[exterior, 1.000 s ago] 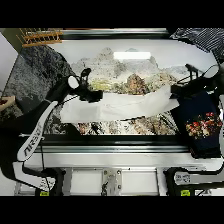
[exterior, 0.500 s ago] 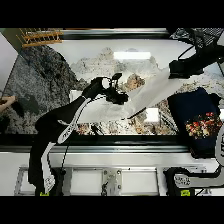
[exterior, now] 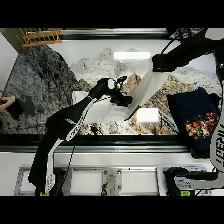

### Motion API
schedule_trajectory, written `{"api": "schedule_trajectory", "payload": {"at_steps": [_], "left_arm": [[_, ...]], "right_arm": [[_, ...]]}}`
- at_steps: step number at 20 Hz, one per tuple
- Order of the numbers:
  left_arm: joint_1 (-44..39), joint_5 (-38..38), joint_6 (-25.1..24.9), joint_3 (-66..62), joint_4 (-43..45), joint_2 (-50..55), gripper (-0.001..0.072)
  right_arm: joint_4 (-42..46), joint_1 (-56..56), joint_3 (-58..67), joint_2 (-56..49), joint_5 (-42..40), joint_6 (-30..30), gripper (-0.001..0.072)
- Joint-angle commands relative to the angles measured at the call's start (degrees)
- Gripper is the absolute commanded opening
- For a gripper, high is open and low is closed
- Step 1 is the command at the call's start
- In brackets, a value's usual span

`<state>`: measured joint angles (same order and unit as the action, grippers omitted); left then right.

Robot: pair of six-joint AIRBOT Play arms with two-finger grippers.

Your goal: Fold the clothes and pants, and hang the long-sleeved shirts on hangers.

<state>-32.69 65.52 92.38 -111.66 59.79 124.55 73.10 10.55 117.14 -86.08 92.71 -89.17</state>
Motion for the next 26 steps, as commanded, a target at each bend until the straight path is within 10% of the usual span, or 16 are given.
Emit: {"api": "schedule_trajectory", "payload": {"at_steps": [1,20,23,26], "left_arm": [[1.9,0.3,0.1,-0.3,0.2,-2.1,0.0008],[44.8,12.5,-2.4,-0.3,6.6,-34.6,0.0008],[48.2,13.3,-2.4,-0.3,6.6,-37.1,0.0008],[48.7,12.9,-2.6,0.4,6.7,-38.8,0.0008]], "right_arm": [[-0.2,2.4,0.2,0.0,-1.3,-0.1,0.0007],[-17.7,31.5,0.2,-27.0,-42.6,2.4,0.0033],[-22.5,34.4,0.2,-33.9,-51.6,3.0,0.0705],[-28.1,32.8,0.2,-33.6,-49.5,5.0,0.0711]]}}
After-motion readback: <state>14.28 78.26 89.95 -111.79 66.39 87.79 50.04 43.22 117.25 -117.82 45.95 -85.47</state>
